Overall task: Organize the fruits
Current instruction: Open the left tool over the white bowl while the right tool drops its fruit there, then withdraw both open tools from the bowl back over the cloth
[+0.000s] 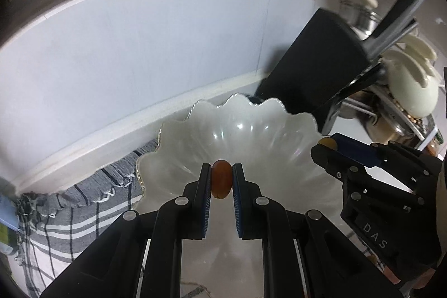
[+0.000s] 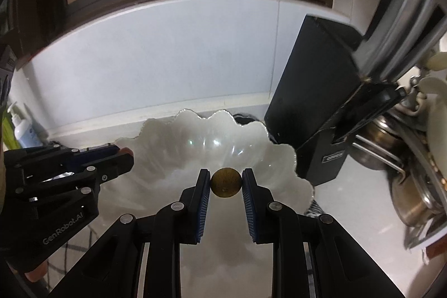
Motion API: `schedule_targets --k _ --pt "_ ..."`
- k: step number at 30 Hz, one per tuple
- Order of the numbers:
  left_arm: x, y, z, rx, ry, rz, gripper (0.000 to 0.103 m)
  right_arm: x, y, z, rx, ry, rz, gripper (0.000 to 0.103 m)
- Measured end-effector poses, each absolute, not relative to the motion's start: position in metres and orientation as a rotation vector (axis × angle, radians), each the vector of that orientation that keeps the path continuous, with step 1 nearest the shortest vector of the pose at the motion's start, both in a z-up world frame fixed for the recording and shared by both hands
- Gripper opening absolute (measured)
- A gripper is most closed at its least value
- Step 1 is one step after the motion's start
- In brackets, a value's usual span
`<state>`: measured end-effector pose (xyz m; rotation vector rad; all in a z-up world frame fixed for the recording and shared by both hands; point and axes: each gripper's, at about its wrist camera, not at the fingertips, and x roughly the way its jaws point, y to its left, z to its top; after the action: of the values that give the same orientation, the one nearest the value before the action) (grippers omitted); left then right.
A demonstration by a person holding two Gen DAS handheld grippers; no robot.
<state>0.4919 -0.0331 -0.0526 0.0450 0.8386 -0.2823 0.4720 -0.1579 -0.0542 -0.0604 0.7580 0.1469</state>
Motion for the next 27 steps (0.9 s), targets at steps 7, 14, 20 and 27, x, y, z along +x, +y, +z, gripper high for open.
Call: schedule_targets --k 7,14,20,27 --pt "0.516 -0.034 -0.074 0.069 0.903 -0.267 0.016 0.499 -0.158 -0.076 -0.055 0.823 0.158 0.025" --pt "0.525 -0.035 -0.082 0.063 0.933 -0.265 0.018 0.512 -0.160 -0.090 -0.045 0.867 0.167 0.026" --pt "0.527 -0.034 -0.082 0.050 0.936 -0.261 0.040 0.510 -0.163 -0.086 -0.059 0.863 0.144 0.036" --pt "0.508 -0.029 -0.060 0.064 0.871 -0.232 0.068 0.493 -0.169 -0.072 -0.053 0.840 0.131 0.036"
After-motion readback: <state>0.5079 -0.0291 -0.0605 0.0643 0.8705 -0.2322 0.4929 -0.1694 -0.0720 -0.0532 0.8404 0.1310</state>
